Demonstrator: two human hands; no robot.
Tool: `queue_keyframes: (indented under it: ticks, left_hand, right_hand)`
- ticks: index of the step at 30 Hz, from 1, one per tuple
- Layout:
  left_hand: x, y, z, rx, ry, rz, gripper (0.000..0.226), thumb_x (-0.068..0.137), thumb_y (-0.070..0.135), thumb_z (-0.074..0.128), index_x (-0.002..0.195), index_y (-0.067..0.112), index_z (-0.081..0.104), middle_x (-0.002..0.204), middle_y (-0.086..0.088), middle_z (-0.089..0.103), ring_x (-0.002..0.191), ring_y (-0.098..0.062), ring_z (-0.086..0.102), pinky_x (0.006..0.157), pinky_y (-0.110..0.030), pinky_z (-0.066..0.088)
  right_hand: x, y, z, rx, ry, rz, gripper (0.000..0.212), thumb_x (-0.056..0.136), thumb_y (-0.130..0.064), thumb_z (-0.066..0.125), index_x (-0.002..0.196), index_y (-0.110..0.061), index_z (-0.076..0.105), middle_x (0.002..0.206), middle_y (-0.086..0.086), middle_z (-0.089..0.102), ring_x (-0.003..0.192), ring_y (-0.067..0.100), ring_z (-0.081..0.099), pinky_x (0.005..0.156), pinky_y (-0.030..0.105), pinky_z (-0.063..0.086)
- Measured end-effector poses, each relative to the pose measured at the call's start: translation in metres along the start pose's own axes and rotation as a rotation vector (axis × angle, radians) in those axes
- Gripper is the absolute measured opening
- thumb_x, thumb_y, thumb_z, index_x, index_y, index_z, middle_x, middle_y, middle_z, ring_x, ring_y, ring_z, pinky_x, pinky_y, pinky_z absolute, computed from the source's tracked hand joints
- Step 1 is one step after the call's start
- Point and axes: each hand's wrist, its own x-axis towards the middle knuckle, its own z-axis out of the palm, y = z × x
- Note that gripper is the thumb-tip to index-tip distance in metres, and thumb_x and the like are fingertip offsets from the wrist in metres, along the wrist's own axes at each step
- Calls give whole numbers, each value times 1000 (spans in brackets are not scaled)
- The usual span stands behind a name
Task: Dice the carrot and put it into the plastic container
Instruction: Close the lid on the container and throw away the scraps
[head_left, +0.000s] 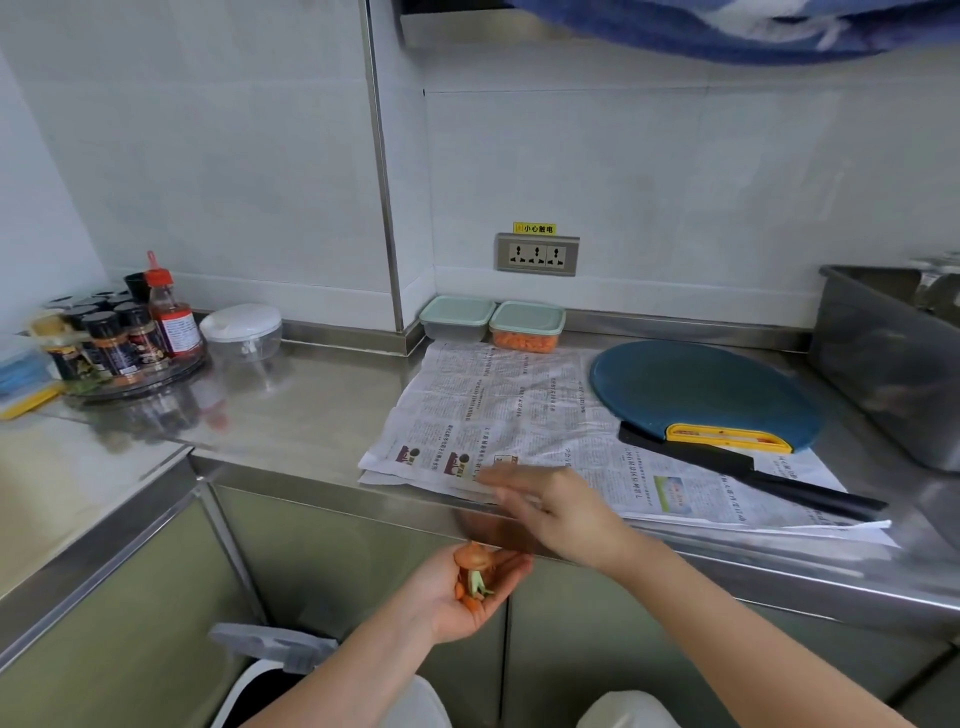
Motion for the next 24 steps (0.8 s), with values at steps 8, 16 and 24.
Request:
queue_keyframes:
  ticks: [8,16,24]
  left_hand:
    - [-3,0,2,-10,-1,7,30,74,-4,48,94,-21,64,97,-33,66,74,-43,69,54,-47,58]
    - [-8,7,-6,-17,8,17,21,91,-2,45,86,-13,62,82,-26,66,62,-36,69,53,-48,58]
    - [-20,15,-4,-62,-65,0,34,89,6,44,86,-18,68,93,-28,68,73,-38,71,60,-45,58]
  right_hand:
    - [12,19,-1,-352,-377,66,57,104,-41,24,154,-16,11,160,-2,3,146,6,-2,109,12,-12]
    - [-27,7,14,-259,-308,-169,59,100,-46,20,146,-14,37,153,-5,31,145,4,14,118,19,6]
    - [-18,-7,6,209,10,107,25,96,-7,53,116,-14,68,105,-5,72,99,-1,65,89,15,49]
